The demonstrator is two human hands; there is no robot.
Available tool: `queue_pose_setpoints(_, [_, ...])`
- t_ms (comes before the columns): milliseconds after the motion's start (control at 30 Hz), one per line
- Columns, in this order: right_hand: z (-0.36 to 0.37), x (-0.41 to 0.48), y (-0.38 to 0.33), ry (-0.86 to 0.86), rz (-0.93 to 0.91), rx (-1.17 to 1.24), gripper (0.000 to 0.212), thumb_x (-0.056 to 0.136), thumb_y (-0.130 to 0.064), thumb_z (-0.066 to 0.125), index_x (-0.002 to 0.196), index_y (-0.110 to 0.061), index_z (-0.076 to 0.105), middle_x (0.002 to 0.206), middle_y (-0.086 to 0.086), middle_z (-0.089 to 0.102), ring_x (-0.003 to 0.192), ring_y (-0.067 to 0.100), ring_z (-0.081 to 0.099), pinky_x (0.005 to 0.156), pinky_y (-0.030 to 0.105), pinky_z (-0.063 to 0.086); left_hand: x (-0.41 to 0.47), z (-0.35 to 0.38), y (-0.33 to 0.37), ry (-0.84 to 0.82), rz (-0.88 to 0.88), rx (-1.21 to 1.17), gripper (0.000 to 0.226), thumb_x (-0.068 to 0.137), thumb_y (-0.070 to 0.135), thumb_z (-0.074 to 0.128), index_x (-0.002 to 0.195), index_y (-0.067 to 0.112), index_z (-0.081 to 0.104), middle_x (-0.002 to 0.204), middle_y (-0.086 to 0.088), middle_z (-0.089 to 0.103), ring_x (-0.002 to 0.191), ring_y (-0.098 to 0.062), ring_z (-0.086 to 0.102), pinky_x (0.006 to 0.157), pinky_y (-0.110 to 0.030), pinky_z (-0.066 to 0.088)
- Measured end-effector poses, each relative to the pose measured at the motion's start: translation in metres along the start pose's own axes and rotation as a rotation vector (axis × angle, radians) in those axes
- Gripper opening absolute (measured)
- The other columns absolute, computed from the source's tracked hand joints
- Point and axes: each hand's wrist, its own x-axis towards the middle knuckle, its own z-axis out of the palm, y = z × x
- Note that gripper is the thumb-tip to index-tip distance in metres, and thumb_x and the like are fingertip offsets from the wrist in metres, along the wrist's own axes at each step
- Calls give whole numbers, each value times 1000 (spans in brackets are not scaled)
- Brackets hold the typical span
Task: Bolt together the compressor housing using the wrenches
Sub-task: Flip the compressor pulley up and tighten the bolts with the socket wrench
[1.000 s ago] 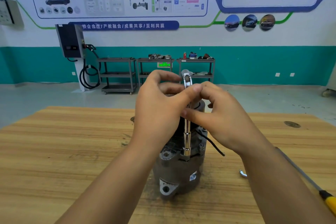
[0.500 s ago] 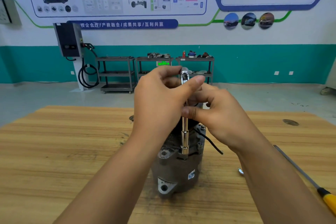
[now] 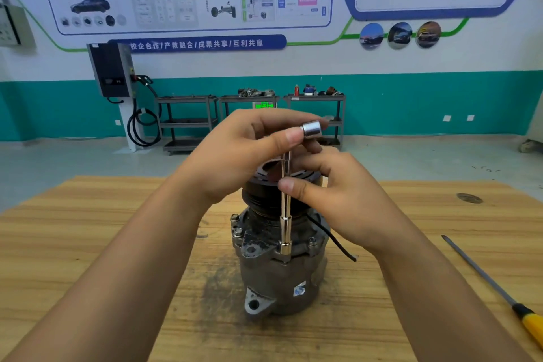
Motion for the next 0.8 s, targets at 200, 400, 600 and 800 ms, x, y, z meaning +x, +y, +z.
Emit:
queue_pose_setpoints(200, [0,0,0,21,16,100,17,85,-18,67,82,-35,67,91,-28,64,93,-8,57,77,12,42,-4,6,1,16,64,-8,26,92,5,49,102,21,66,93,10,73,92,-4,67,77,-14,49])
queue_pose_setpoints(400, [-23,-2,-3,99,-38,269,12,79,-23,61,82,-29,70,85,-8,72,88,11,66,83,29,52,8,25,14,55,166,-125,24,91,8,47,102,19,65,86,6,72,88,-6,67,76,-22,53])
queue_pose_setpoints(600, [-30,-2,2,91,33,99,22,83,-7,66,87,-28,67,89,-10,73,89,4,67,91,37,49,12,41,3,173,101,-1,25,93,5,51,103,22,67,96,9,70,92,-3,66,81,-17,52])
queue_pose_setpoints(800, [-25,-2,4,62,60,132,22,82,-5,67,83,-27,67,86,-7,73,84,5,69,83,30,51,10,42,-1,187,55,-71,26,93,4,50,106,20,66,87,11,70,83,3,65,70,-9,48])
